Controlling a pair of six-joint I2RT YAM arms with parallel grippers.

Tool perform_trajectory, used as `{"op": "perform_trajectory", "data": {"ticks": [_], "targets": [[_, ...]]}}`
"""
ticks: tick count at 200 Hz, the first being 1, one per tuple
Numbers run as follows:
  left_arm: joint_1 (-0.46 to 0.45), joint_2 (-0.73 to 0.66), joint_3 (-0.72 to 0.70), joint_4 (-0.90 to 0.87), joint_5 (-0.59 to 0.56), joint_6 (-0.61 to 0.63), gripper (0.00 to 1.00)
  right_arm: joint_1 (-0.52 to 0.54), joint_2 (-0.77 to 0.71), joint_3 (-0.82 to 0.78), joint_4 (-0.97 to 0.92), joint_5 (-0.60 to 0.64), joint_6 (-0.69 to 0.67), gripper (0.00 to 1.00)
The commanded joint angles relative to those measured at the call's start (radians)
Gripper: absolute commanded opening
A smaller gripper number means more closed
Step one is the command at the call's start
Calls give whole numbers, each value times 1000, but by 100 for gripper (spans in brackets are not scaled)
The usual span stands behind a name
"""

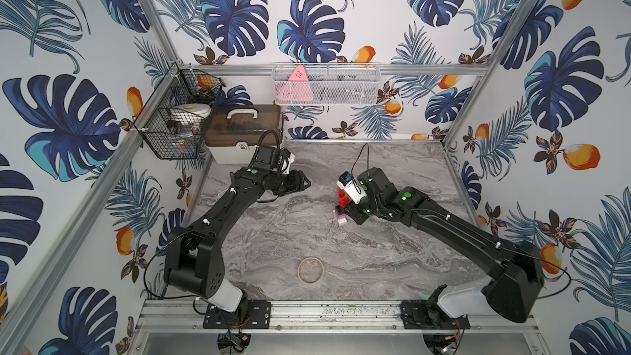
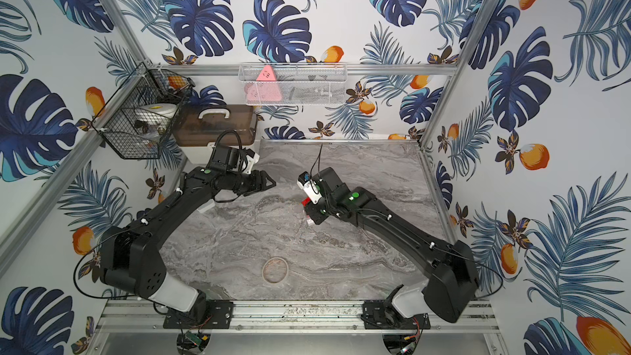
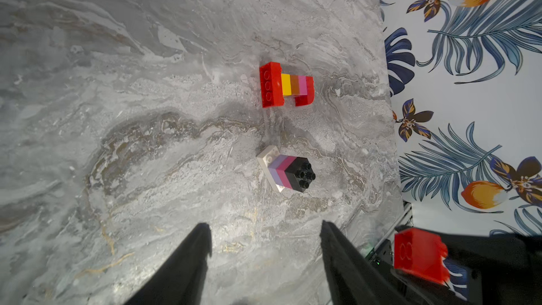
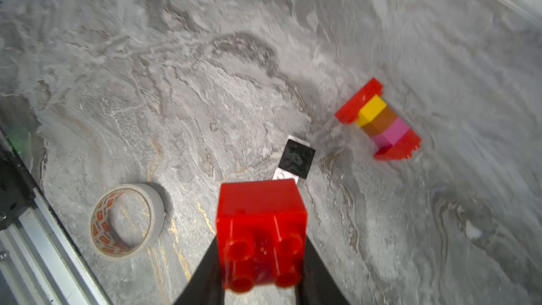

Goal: Assemble the number 1 with lego
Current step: Assemble the lego brick with the lego brick.

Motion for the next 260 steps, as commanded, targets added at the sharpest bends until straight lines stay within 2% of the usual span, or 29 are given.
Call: {"op": "perform_trajectory", "data": {"ticks": [1,35,64,131,169,200,260], "targets": [[0,-50,-85,277,44,55,67,3,90,100,-269,35,167,30],[-16,3,-104,360,103,9,68,17,190,183,-317,55,270,32],[-47,80,-124,448,180,-45,64,17,246,219,-323,52,297,32],[-89,194,-215,687,284,-166,67,14,352,288,-295,90,345,32],[-90,226,-200,613,309,-114,63,8,389,291,-256,92,343,32],[-97,255,-196,617,333,-126,63,-5,410,296,-236,104,339,32],[-136,328,-130,490,348,-85,64,-19,405,283,-215,121,318,32]]}}
